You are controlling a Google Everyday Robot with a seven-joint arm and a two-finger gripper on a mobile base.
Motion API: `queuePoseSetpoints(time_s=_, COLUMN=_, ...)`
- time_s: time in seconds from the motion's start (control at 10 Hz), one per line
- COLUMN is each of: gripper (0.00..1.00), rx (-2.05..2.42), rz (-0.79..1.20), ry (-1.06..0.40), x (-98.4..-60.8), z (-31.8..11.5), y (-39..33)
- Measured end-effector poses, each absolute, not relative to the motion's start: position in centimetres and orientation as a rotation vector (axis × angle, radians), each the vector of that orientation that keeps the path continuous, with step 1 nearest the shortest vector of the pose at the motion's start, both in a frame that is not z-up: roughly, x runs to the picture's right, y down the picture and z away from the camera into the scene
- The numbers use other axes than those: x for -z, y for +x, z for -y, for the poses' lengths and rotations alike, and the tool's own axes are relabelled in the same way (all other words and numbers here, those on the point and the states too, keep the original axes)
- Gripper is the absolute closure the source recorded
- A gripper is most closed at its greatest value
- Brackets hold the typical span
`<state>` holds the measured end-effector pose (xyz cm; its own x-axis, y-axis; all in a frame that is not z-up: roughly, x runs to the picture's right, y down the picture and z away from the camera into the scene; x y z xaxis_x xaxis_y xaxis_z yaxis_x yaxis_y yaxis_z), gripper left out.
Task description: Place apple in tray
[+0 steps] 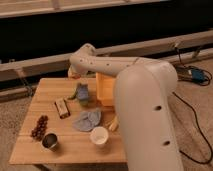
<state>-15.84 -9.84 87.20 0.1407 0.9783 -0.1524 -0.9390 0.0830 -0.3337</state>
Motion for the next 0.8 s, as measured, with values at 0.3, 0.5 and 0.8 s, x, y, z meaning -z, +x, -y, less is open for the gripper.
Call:
queuePoseSetpoints(time_s=0.3, gripper=1.00, rx=-1.529, rz=0.086, ry=-0.359, x=-87.1, z=10.1, y=-9.8)
queuePoseSetpoints(time_s=0.5, gripper=0.95, rx=-1.601, rz=0.065, ry=-0.332, x=-87.1, z=10.1, y=-5.8)
queuePoseSetpoints(time_s=0.8, gripper=0.65, rx=-1.701, rz=0.044, ry=-0.285, x=-87.0, z=10.1, y=-0.8)
